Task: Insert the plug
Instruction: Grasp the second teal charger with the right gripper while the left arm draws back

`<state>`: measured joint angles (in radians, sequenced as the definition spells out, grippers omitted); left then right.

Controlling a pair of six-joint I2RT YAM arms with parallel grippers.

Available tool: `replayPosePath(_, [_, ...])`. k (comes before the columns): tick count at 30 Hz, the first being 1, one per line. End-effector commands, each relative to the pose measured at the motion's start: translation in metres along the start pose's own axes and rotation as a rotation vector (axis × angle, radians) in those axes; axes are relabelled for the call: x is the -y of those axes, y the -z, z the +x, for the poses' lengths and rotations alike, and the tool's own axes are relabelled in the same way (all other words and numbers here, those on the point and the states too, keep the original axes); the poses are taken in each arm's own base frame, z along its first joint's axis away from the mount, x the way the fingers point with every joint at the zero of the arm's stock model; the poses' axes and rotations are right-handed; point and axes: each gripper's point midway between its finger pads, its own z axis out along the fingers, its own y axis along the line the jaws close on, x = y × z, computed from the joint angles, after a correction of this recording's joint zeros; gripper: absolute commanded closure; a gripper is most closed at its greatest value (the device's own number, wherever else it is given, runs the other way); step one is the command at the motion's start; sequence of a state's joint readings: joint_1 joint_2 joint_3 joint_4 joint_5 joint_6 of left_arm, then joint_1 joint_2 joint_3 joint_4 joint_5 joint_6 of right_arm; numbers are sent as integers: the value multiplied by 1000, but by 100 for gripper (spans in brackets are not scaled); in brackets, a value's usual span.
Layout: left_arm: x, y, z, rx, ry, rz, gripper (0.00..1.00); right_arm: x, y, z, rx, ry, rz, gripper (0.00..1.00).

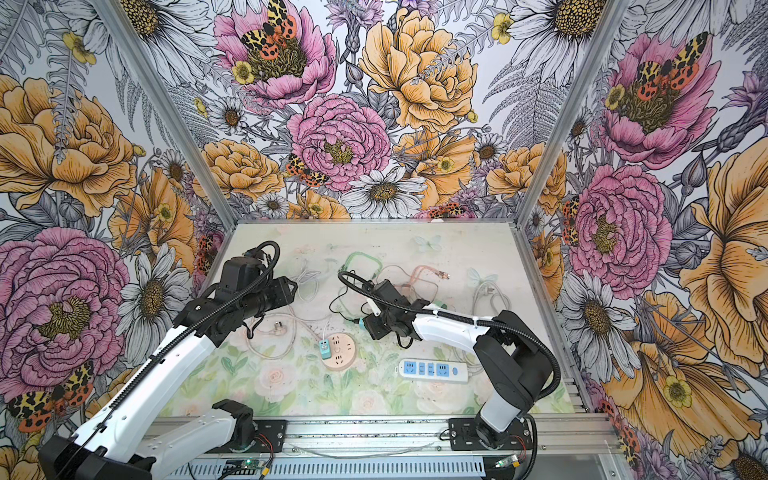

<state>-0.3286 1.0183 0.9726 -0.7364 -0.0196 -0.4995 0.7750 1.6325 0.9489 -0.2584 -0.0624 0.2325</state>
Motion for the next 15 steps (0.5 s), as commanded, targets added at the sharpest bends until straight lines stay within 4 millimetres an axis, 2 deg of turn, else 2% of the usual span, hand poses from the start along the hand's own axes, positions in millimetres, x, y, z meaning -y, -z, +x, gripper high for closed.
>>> replayPosePath(1, [3, 2, 3, -8, 21, 36, 48, -6, -5, -4, 36, 55, -37, 38])
replayPosePath(5, [6, 2, 3, -14, 19, 50, 47, 1, -15, 0, 20, 81, 3, 34])
replayPosePath(9, [8, 5, 3, -11, 16, 64, 47, 0, -23, 1, 9, 106, -8, 34])
replayPosePath(15, [9, 6, 7, -24, 7, 81, 42, 3, -31, 3, 6, 124, 8, 43])
